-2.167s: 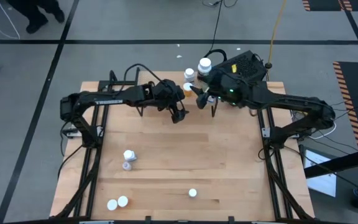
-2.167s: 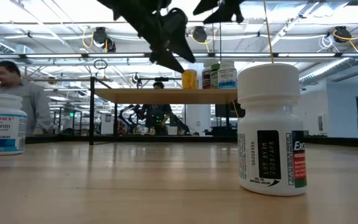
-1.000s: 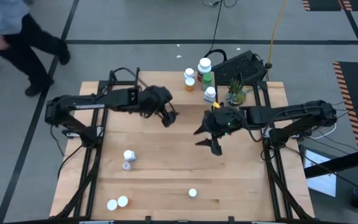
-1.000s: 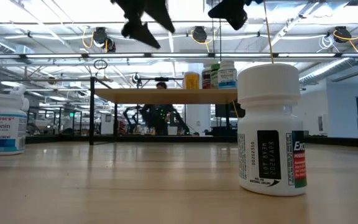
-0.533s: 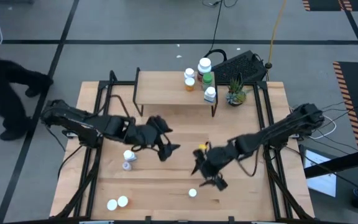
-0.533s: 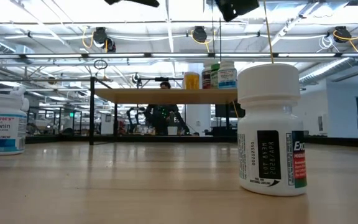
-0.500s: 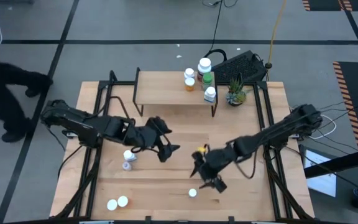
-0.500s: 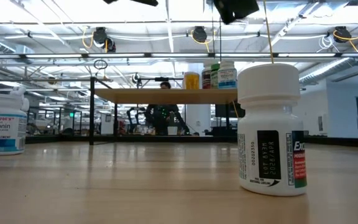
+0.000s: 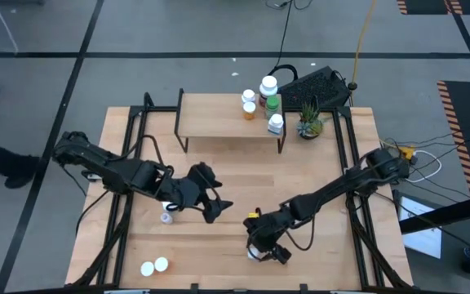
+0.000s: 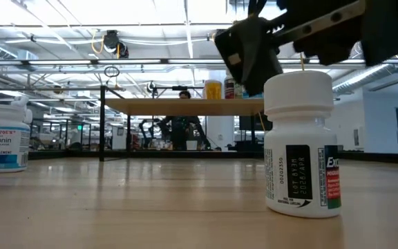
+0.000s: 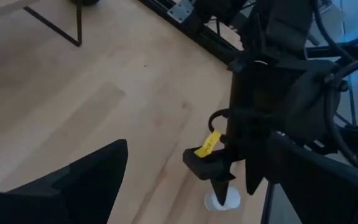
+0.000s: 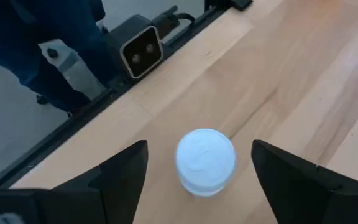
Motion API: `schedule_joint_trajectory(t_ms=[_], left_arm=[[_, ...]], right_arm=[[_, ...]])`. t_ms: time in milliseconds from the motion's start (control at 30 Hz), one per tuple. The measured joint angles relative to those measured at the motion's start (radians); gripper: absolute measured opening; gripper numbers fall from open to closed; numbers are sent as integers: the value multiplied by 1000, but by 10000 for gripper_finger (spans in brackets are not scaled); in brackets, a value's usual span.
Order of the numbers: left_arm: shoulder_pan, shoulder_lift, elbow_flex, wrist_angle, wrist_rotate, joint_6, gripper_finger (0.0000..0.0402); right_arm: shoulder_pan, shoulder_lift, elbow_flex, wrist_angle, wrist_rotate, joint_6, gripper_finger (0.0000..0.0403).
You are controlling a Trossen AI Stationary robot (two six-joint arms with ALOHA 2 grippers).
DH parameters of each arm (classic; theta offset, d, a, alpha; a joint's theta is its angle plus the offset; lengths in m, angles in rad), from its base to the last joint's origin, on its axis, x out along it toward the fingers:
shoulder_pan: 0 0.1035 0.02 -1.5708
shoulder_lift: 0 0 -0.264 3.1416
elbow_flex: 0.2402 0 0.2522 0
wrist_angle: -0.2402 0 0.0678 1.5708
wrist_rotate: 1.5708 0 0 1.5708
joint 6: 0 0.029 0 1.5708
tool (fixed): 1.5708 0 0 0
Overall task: Pick and place medicine bottles onto shelf by color
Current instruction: Put the small white medicine bottle on the shelf
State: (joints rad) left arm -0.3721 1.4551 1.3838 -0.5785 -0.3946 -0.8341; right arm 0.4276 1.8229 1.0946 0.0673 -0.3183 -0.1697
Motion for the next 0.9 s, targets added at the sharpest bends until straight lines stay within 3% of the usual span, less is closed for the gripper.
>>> schedule_joint_trajectory(t_ms=[167,600,900], left_arm=[[1,0,0,-5,18,-23,392],[2,0,0,-25,26,-10,392],[4,0,0,-25,26,-14,392]], right_arm=[[0,10,0,30,0,-21,264],[-13,13,0,25,1,-11,170],[-14,13,0,33,29,-16,173]])
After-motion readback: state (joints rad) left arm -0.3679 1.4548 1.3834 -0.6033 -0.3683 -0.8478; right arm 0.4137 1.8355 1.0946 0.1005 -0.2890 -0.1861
